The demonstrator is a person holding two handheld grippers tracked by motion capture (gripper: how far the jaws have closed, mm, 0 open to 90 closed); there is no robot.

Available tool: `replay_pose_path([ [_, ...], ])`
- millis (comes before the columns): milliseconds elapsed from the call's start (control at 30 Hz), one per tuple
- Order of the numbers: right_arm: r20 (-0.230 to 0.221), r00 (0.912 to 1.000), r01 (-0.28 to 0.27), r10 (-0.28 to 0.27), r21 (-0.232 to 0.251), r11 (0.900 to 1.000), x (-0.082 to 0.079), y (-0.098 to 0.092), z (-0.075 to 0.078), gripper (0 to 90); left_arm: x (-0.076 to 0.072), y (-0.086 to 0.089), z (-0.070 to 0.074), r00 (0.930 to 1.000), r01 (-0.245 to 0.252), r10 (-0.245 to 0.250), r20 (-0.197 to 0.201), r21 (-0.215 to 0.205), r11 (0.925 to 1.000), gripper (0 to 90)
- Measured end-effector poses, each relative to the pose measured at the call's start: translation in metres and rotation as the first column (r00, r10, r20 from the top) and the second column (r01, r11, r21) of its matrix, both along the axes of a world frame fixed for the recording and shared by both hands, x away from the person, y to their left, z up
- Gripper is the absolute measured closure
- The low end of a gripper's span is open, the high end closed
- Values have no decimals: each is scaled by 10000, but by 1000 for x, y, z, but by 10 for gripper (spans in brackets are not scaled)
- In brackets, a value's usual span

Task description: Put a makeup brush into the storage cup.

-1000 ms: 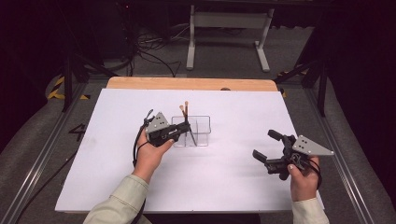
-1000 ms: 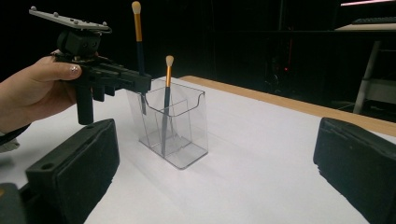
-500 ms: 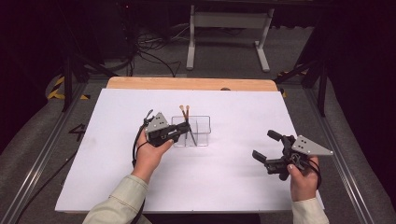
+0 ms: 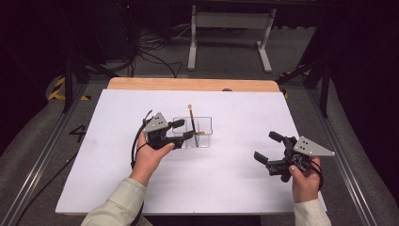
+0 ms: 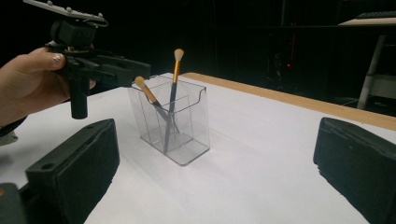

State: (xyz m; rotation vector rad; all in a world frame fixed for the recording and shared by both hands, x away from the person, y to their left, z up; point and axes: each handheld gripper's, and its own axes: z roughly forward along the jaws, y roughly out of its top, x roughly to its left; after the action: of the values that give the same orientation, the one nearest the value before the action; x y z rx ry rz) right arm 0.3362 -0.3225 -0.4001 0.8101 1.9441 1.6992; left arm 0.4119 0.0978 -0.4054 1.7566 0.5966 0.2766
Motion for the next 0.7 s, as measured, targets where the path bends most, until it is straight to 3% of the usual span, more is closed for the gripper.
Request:
replay_pose_path([
  [400, -30, 9998, -185, 185, -25, 9998, 6, 6, 1, 8, -21, 29, 20, 9986, -172, 169, 503, 38, 9998, 191],
  [700, -24, 10000, -85, 85, 35, 10000, 7, 5, 1, 8, -35, 62, 28, 9954, -713, 720, 635, -137, 9974, 79],
])
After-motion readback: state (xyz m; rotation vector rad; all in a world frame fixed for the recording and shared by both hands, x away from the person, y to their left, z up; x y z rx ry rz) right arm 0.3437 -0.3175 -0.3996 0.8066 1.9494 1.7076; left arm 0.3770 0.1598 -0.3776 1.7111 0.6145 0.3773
